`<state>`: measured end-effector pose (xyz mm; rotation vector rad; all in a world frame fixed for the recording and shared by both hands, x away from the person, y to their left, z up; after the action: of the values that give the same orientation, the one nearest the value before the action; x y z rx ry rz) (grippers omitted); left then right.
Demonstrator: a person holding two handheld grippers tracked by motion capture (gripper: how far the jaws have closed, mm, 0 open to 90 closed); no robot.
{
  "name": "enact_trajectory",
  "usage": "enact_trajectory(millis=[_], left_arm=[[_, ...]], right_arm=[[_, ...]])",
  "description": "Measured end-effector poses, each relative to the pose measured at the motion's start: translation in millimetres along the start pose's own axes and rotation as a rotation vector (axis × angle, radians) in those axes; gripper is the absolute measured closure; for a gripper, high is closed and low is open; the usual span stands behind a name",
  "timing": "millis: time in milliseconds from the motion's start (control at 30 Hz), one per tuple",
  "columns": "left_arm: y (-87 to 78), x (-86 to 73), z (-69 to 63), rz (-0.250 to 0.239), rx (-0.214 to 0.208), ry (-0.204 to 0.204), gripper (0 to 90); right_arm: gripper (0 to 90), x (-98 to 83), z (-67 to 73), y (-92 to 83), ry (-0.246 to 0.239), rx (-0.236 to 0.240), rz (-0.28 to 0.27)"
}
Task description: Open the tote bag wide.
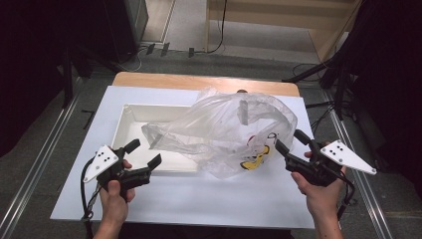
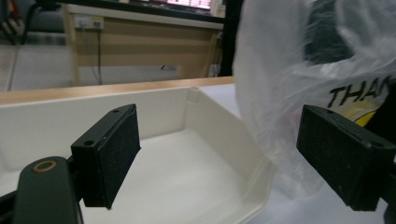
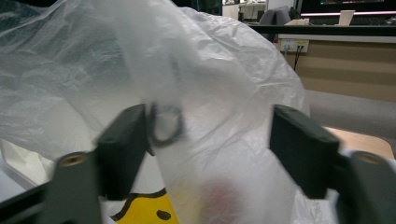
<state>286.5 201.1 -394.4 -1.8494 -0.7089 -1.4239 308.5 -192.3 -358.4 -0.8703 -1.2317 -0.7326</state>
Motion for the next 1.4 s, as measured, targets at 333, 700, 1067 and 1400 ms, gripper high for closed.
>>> enact_trajectory(millis=[333, 700, 1067, 1400], left_arm=[[23.6, 26.2, -21.3, -0.053, -0.044, 0.011, 30.7], [52.9, 28.5, -42.5, 0.007, -0.150, 0.004, 87.8], [89.6, 16.9, -72.7, 0.102, -0.206, 0.016, 90.0], [106.2, 16.9, -95.7, 0.130, -0.246, 0.037, 90.0]], right_arm=[[87.4, -1.9, -1.8, 12.8, 0.075, 0.033, 0.004], [90.0, -8.2, -24.1, 15.1, 0.132, -0.030, 0.019], [66.4, -6.6, -29.5, 7.9, 0.140, -0.052, 0.009], [22.8, 31.9, -7.6, -14.2, 0.089, 0.013, -0.068]])
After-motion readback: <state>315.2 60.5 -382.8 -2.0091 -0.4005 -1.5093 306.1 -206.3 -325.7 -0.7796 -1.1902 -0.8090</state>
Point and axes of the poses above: each handheld gripper's, and its own axes: y roughly forward along the jaws, x roughly out of its top, z roughly to its left, the point moved 7 cm from there along y, roughly forward along the jaws, and after that the axes turned 2 degrees about -x, right-handed, at the moved point
